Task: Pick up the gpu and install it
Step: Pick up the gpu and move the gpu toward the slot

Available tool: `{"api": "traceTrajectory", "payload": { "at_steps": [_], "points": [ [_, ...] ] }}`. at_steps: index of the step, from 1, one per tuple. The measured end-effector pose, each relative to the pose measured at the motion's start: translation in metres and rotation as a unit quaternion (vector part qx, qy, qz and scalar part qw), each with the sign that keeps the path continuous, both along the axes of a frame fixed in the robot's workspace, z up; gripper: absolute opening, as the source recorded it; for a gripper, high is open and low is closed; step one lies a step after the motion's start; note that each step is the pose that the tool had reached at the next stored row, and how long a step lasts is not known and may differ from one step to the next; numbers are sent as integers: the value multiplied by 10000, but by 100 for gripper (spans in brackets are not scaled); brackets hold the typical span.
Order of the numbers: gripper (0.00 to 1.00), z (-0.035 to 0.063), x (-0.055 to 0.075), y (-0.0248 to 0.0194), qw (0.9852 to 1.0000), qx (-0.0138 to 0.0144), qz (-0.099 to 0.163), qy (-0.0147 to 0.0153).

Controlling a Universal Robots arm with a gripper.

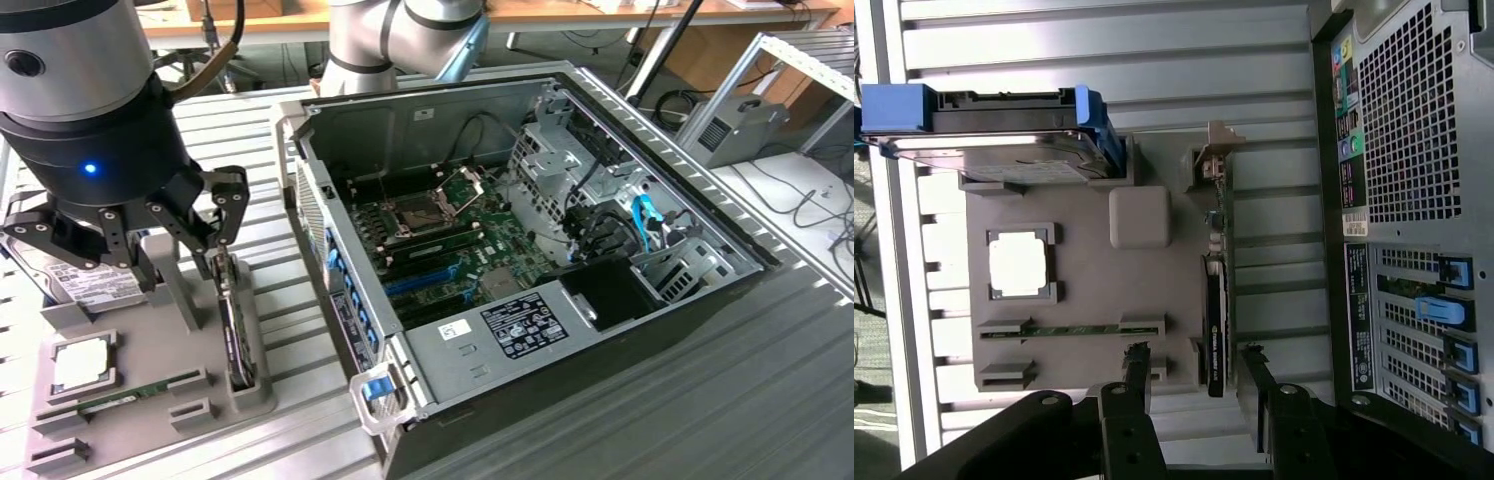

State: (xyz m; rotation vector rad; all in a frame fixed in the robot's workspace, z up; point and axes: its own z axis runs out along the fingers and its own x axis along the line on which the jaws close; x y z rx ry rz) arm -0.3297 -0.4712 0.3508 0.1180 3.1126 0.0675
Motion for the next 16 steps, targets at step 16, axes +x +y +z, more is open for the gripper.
{"api": "traceTrajectory", "payload": {
  "at_steps": [16],
  "points": [
    [48,-39,0,0,10000,0,0,-1]
  ]
}}
